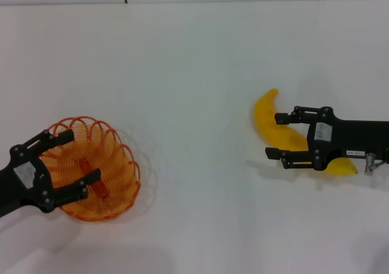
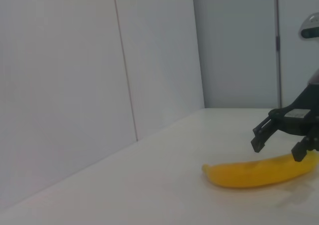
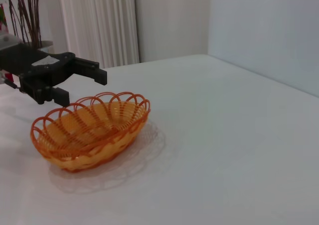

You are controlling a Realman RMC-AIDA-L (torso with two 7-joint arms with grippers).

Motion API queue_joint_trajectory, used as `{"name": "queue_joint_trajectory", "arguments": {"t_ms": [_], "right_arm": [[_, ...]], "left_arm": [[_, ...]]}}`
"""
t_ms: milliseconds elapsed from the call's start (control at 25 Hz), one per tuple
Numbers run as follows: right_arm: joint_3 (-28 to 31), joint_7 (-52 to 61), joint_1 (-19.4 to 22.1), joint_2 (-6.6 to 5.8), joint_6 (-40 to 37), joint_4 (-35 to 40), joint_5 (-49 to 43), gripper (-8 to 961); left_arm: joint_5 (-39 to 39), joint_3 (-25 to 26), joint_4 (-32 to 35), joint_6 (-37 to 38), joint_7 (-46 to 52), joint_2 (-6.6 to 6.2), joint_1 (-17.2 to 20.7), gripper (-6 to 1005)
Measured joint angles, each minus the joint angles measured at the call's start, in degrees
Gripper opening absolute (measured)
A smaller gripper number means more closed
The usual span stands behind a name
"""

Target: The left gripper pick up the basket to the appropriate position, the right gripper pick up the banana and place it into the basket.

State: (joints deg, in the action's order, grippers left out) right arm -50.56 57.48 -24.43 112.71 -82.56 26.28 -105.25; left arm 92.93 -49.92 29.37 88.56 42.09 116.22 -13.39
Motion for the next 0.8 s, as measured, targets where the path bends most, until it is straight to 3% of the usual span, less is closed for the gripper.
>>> {"name": "queue_joint_trajectory", "arguments": {"t_ms": [520, 680, 800], "right_arm": [[0.16, 0.01, 0.00, -0.04, 0.04, 0.00, -0.03, 793], [0.13, 0.12, 0.00, -0.04, 0.03, 0.00, -0.03, 793], [0.21, 0.15, -0.01, -0.08, 0.02, 0.00, 0.10, 793]], "left_arm": [[0.12, 0.78, 0.42, -0.12, 2.20, -0.04, -0.35, 891], [1.86, 2.67, 7.97, -2.32, 16.56, -0.05, -1.65, 891], [9.28, 2.78, 18.72, -5.44, 37.13, -0.43, -4.68, 890]]}}
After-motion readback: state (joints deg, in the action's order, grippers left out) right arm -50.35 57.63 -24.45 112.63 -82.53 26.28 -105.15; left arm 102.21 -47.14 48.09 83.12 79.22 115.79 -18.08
